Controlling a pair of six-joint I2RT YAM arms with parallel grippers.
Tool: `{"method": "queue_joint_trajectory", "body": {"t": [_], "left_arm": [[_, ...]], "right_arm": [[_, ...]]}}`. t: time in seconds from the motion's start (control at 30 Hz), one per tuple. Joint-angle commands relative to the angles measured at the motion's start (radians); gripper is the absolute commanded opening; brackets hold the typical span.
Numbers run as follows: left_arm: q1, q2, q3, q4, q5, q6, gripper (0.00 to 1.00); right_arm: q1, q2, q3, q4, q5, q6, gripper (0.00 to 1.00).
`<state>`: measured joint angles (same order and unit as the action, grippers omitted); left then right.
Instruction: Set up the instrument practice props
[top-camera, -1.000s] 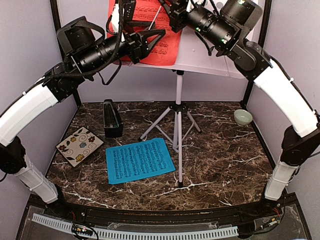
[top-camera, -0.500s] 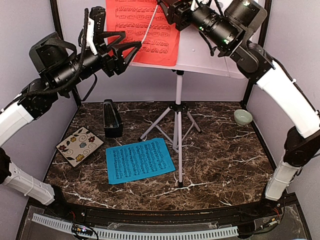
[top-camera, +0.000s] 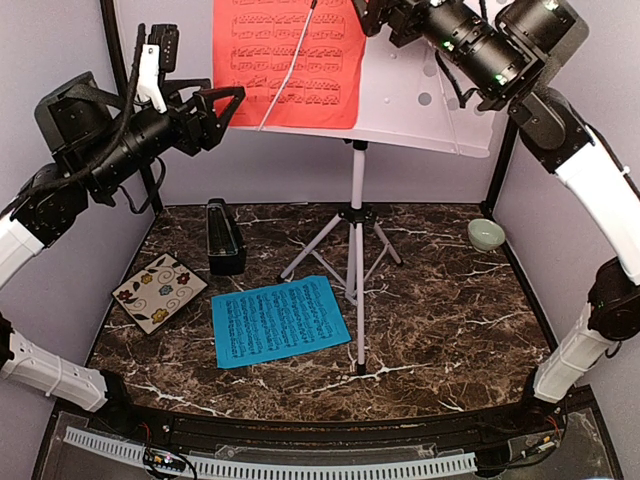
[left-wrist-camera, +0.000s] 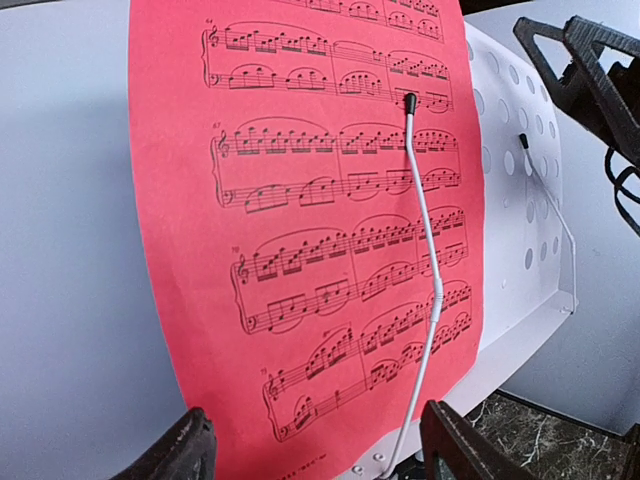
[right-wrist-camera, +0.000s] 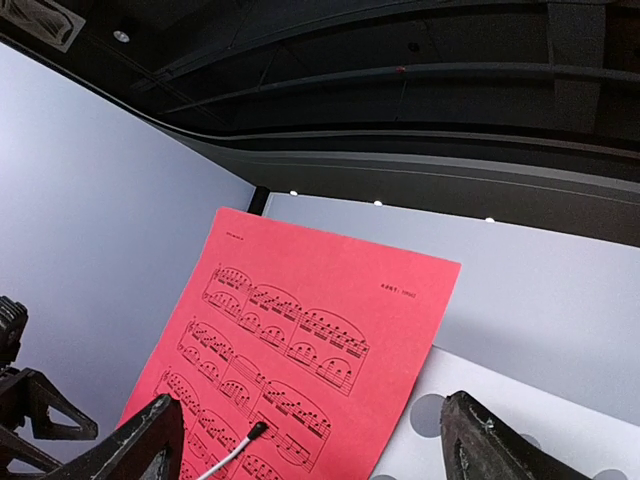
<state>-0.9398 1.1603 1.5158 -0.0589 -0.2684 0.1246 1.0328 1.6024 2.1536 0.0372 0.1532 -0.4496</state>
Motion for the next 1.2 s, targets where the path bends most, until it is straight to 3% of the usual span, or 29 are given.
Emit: {"method": "queue_joint_trajectory", "body": {"t": [0.0, 0.23, 0.4, 0.53, 0.7, 0.93, 1.17], "left_arm": [[0.007, -0.022, -0.014, -0.038, -0.042, -0.045, 0.72], [0.017, -0.056, -0.056, -0.115, -0.066, -0.118, 0.73], [0.053, -0.164, -0.193, -0.224, -0.067, -0.276, 0.76], [0.115, -0.256, -0.315, -0.295, -0.039, -0.416, 0.77], [0.239, -0.36, -0.545, -0.284, 0.138, -0.642, 0.78], [0.447, -0.373, -0.833, -0.17, 0.407, -0.868, 0.78], [0.457, -0.469, -1.115, -0.071, 0.478, -1.104, 0.66]], "right_arm": [[0.018, -0.038, -0.006, 0.007, -0.009, 0.025, 0.91], [0.061, -0.101, -0.081, -0.031, 0.012, 0.032, 0.95], [0.081, -0.186, -0.143, -0.155, 0.023, 0.114, 0.95], [0.081, -0.285, -0.287, -0.229, 0.039, 0.189, 0.95], [0.081, -0.401, -0.497, -0.282, 0.102, 0.274, 0.93], [0.08, -0.527, -0.777, -0.312, 0.094, 0.428, 0.89], [0.08, -0.582, -1.133, -0.251, 0.096, 0.533, 0.81]]}}
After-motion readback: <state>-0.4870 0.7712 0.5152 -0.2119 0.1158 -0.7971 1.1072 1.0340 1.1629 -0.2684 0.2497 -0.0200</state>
